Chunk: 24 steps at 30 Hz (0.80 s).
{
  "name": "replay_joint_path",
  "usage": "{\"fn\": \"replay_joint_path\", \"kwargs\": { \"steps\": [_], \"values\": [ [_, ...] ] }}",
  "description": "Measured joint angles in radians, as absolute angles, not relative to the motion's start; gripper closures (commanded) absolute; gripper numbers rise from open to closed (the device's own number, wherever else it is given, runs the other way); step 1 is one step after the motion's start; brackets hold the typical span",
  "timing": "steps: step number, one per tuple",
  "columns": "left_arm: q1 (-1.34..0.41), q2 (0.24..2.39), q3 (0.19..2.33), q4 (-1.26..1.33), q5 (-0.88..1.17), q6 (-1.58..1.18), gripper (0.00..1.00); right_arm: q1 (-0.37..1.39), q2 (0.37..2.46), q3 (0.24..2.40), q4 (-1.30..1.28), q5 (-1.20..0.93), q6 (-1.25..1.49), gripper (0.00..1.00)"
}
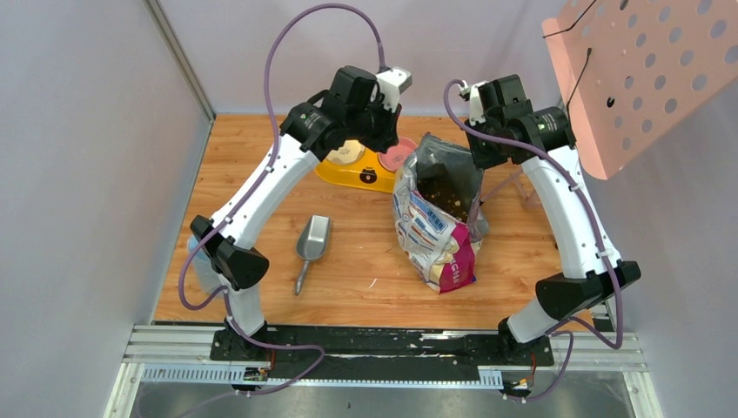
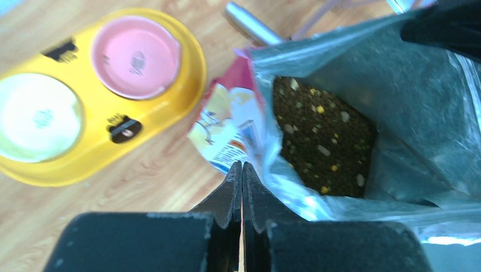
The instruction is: Serve the pet food
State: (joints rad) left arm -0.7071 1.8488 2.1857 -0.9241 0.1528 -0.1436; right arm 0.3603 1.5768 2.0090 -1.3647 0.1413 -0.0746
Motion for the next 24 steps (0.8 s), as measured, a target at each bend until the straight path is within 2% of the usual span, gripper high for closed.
{"fn": "replay_joint_path", "kwargs": {
  "steps": [5,7,8,10,12,16,24],
  "values": [
    [-0.686,1.861,2.267,-0.92,0.156,-0.12,1.0,0.36,1.542,2.007,-1.414,0.16,-0.069,1.0],
    [-0.686,1.875,2.286,-0.916,0.179,-0.121,0.72,0.359,1.533,2.007,-1.429,0.163,-0.064,1.0],
    [-0.689,1.88,2.288,-0.915,0.193,-0.12,0.49,0.357,1.529,2.007,-1.439,0.162,-0.06,1.0],
    [-0.7,1.887,2.288,-0.916,0.213,-0.121,0.25,0.355,1.523,2.007,-1.45,0.153,-0.051,1.0],
    [-0.713,1.886,2.269,-0.913,0.23,-0.16,0.18,0.352,1.518,2.004,-1.454,0.141,-0.043,1.0],
    [-0.726,1.873,2.199,-0.907,0.256,-0.236,0.18,0.351,1.501,1.971,-1.437,0.127,-0.033,1.0],
    [-0.731,1.87,2.112,-0.906,0.336,-0.334,0.32,0.35,1.51,1.969,-1.424,0.122,0.0,1.0]
  ]
}}
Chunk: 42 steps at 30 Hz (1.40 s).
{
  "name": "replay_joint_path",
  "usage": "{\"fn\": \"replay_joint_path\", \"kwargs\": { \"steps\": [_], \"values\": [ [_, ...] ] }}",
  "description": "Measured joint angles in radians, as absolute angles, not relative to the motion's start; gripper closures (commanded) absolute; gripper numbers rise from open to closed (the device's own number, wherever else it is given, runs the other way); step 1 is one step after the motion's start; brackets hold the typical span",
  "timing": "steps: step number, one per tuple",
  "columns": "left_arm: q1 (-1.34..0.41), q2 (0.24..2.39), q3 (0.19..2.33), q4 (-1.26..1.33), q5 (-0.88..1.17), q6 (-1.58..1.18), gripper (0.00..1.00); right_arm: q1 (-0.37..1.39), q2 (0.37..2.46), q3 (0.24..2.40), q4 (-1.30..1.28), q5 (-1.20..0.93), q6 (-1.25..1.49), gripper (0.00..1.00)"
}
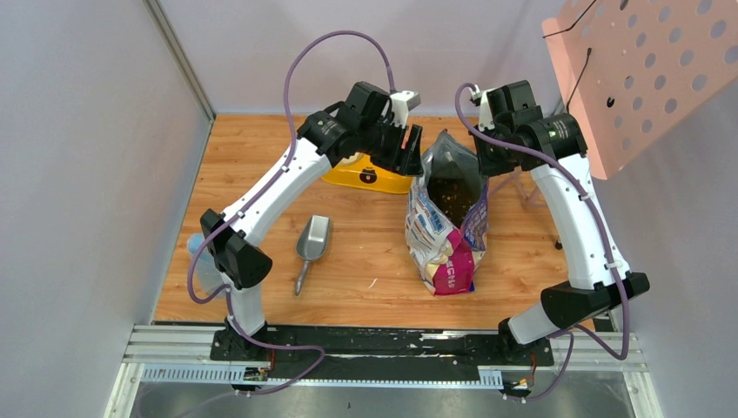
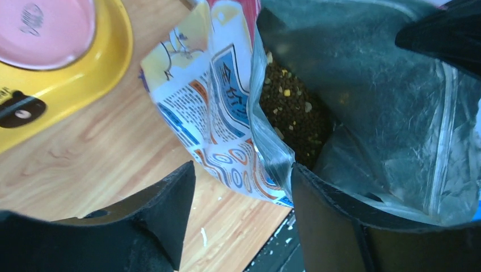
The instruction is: Serve the pet food
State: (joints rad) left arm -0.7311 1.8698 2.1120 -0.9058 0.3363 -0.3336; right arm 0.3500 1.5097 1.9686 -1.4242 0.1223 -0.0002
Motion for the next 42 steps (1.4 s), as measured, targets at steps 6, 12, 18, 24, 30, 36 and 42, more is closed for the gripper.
{"fn": "replay_joint_path", "kwargs": {
  "steps": [6,12,18,24,30,36,42],
  "values": [
    [-0.762,1.87,2.043,-0.911,0.398,-0.387,0.44,0.35,1.522,1.974,-1.422,0.119,0.017,1.0],
    [-0.79,1.87,2.022,-0.909,0.464,-0.425,0.84,0.35,1.522,1.974,-1.42,0.114,0.019,1.0],
    [-0.793,1.868,2.038,-0.932,0.455,-0.377,1.0,0.35,1.518,1.974,-1.415,0.13,0.016,1.0],
    [-0.854,1.81,2.045,-1.025,0.209,-0.253,1.0,0.35,1.488,1.953,-1.398,0.215,-0.027,1.0],
    [-0.908,1.79,2.048,-1.052,-0.036,-0.174,0.96,0.352,1.464,1.927,-1.381,0.224,-0.06,1.0],
    [-0.899,1.789,2.106,-0.998,-0.083,-0.103,0.22,0.352,1.451,1.911,-1.381,0.129,-0.066,1.0],
    [-0.883,1.792,2.236,-0.892,-0.053,-0.057,0.16,0.352,1.451,1.911,-1.378,0.076,-0.065,1.0]
  ]
}}
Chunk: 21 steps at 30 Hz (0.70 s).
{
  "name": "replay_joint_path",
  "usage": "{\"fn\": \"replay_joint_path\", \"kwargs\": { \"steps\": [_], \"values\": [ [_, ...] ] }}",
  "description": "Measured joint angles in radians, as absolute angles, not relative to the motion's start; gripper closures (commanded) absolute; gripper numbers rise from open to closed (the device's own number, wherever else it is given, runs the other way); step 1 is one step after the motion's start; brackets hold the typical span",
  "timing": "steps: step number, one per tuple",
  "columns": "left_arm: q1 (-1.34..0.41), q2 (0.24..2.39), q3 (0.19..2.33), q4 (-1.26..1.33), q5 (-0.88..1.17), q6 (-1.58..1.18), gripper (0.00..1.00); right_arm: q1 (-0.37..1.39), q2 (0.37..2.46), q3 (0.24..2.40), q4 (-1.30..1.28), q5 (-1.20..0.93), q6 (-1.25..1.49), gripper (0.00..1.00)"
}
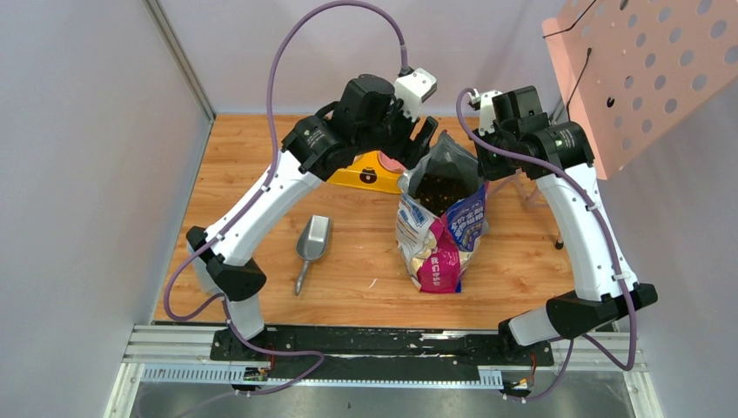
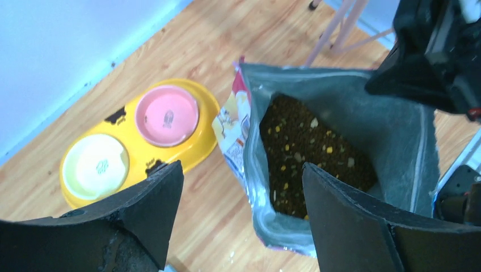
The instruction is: Serve the pet food
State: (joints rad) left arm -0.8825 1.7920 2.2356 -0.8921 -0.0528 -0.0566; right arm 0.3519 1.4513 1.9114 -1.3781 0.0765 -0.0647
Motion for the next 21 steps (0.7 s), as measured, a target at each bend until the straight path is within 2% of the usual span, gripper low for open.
{"fn": "replay_joint_path", "kwargs": {
  "steps": [6,11,13,15,16,17,18,20,21],
  "values": [
    [-0.842,1.856,2.265,-0.867,0.042,-0.057,0.19,0.35,1.452,1.912,-1.378,0.067,-0.057,1.0],
    [-0.816,1.946,2.258,-0.861,0.121,-0.062,0.32,0.35,1.453,1.912,-1.378,0.065,-0.053,1.0],
    [-0.807,1.982,2.258,-0.858,0.157,-0.062,0.41,0.35,1.454,1.912,-1.378,0.063,-0.051,1.0],
    [-0.8,2.013,2.261,-0.855,0.186,-0.056,0.55,0.35,1.455,1.912,-1.377,0.065,-0.05,1.0],
    [-0.797,2.027,2.261,-0.854,0.195,-0.05,0.67,0.35,1.456,1.912,-1.377,0.07,-0.05,1.0],
    [-0.796,2.034,2.261,-0.854,0.197,-0.049,0.75,0.35,1.458,1.912,-1.375,0.076,-0.05,1.0],
    [-0.795,2.038,2.261,-0.852,0.2,-0.043,0.92,0.35,1.46,1.912,-1.372,0.081,-0.05,1.0],
    [-0.791,2.038,2.262,-0.852,0.187,-0.038,1.0,0.349,1.467,1.914,-1.367,0.094,-0.05,1.0],
    [-0.794,2.038,2.265,-0.854,0.171,-0.038,1.0,0.348,1.468,1.918,-1.369,0.098,-0.05,1.0]
  ]
}}
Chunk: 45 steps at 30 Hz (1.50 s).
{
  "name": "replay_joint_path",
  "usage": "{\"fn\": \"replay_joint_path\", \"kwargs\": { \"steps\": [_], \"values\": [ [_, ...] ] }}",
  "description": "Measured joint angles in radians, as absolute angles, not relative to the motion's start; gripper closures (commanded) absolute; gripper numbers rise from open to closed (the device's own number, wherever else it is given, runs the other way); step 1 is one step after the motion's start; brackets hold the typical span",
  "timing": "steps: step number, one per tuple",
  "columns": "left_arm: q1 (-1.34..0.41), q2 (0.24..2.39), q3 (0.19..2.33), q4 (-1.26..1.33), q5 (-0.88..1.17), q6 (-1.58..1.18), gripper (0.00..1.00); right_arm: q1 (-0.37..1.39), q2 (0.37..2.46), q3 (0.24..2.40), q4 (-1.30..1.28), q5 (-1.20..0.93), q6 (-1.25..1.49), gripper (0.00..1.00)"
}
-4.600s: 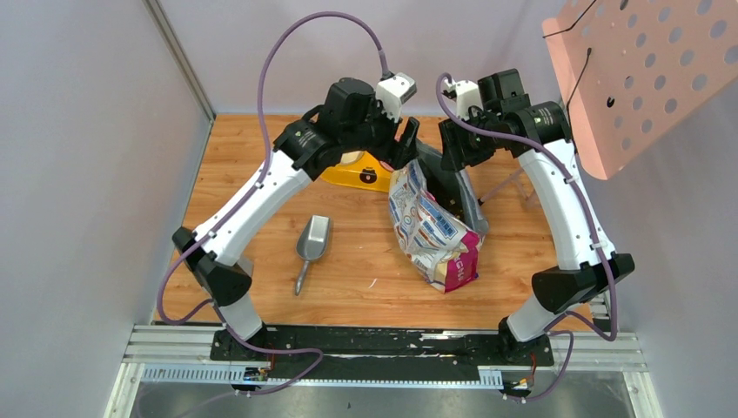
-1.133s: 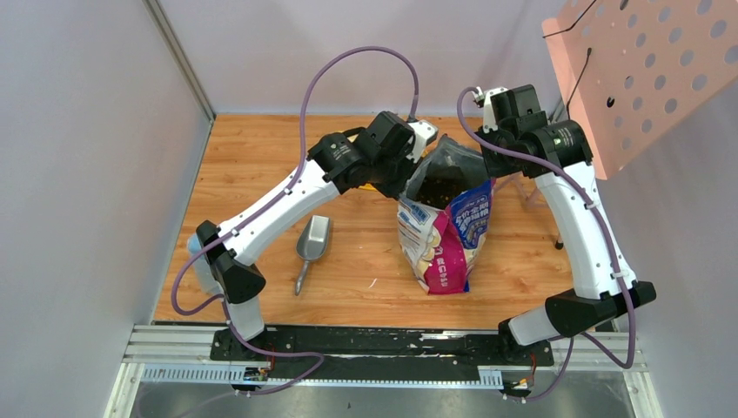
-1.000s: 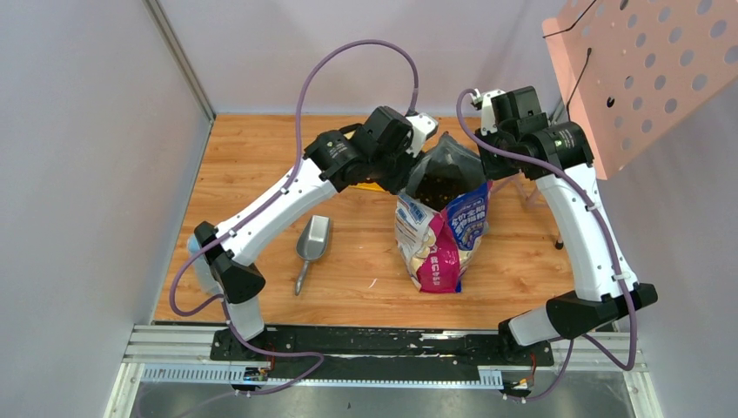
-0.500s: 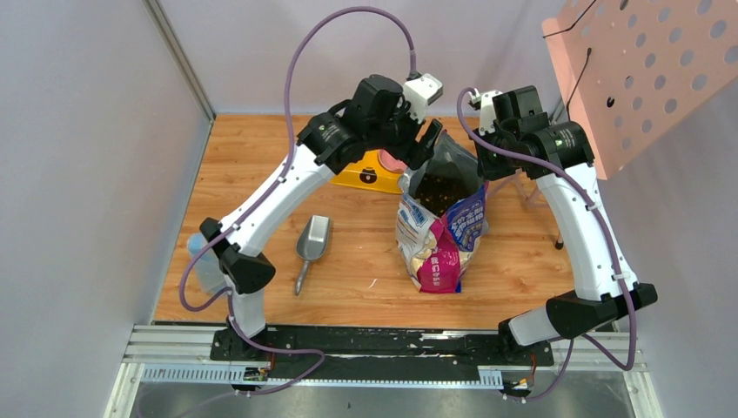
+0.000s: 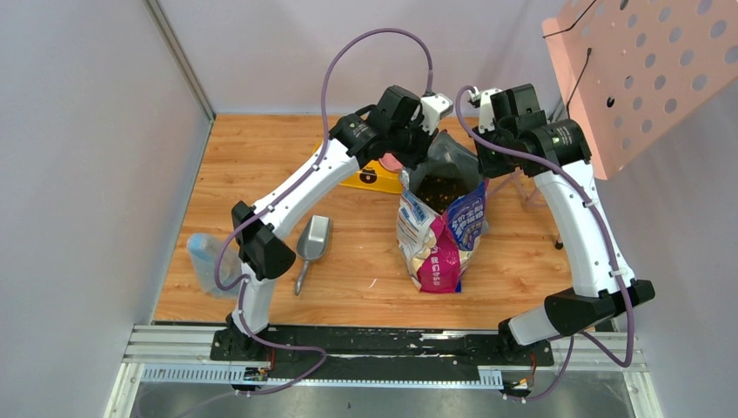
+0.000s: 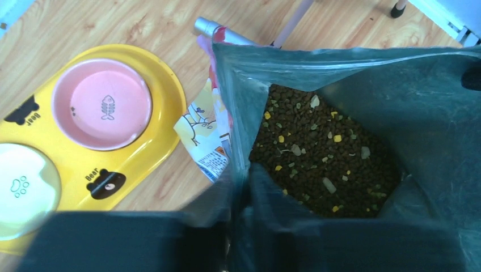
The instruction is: Serve the pet food
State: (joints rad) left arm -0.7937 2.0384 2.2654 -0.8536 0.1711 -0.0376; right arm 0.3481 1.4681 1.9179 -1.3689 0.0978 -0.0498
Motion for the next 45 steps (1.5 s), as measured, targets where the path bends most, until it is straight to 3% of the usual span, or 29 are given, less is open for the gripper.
{"fn": "replay_joint_path", "kwargs": {
  "steps": [6,7,8,10,11,13,15,16,17,21,22,23,31,36,41,45],
  "values": [
    [-0.797,2.025,2.231,-0.822,0.066,-0.033,0.99,0.31,1.47,1.925,-1.371,0.076,-0.045,1.0],
    [-0.797,2.01,2.2,-0.799,0.063,-0.031,0.88,0.306,1.47,1.925,-1.371,0.068,-0.043,1.0],
    [-0.797,1.99,2.161,-0.769,0.062,-0.031,0.69,0.304,1.47,1.925,-1.37,0.056,-0.041,1.0],
    [-0.797,1.942,2.083,-0.717,0.054,-0.023,0.48,0.304,1.47,1.925,-1.369,0.032,-0.038,1.0],
    [-0.796,1.927,2.068,-0.7,0.051,-0.023,0.43,0.304,1.47,1.925,-1.369,0.026,-0.038,0.98],
    [-0.789,1.913,2.067,-0.68,0.062,-0.02,0.29,0.299,1.472,1.925,-1.372,0.014,-0.038,0.84],
    [-0.776,1.895,2.067,-0.666,0.101,-0.025,0.16,0.296,1.473,1.928,-1.369,-0.021,-0.043,0.53],
    [-0.766,1.884,2.067,-0.669,0.13,-0.033,0.04,0.294,1.475,1.939,-1.367,-0.046,-0.05,0.43],
    [-0.758,1.872,2.067,-0.673,0.153,-0.038,0.02,0.293,1.479,1.964,-1.366,-0.078,-0.064,0.34],
    [-0.714,1.798,2.044,-0.71,0.203,-0.065,0.0,0.291,1.481,2.045,-1.36,-0.179,-0.078,0.16],
    [-0.698,1.765,2.024,-0.725,0.199,-0.074,0.0,0.291,1.481,2.062,-1.357,-0.199,-0.079,0.05],
    [-0.679,1.725,2.005,-0.751,0.184,-0.084,0.0,0.291,1.48,2.085,-1.353,-0.223,-0.081,0.01],
    [-0.536,1.514,1.884,-0.93,0.095,-0.062,0.0,0.291,1.406,2.09,-1.211,-0.316,-0.099,0.0],
    [-0.535,1.434,1.571,-0.923,0.029,-0.043,0.0,0.291,1.291,1.898,-1.0,-0.369,-0.106,0.0],
    [-0.514,1.476,1.35,-0.957,-0.054,-0.044,0.01,0.291,1.287,1.877,-0.883,-0.377,-0.09,0.02],
    [-0.457,1.456,1.247,-0.931,-0.046,-0.082,0.21,0.291,1.289,1.851,-0.846,-0.408,-0.088,0.05]
  ]
}}
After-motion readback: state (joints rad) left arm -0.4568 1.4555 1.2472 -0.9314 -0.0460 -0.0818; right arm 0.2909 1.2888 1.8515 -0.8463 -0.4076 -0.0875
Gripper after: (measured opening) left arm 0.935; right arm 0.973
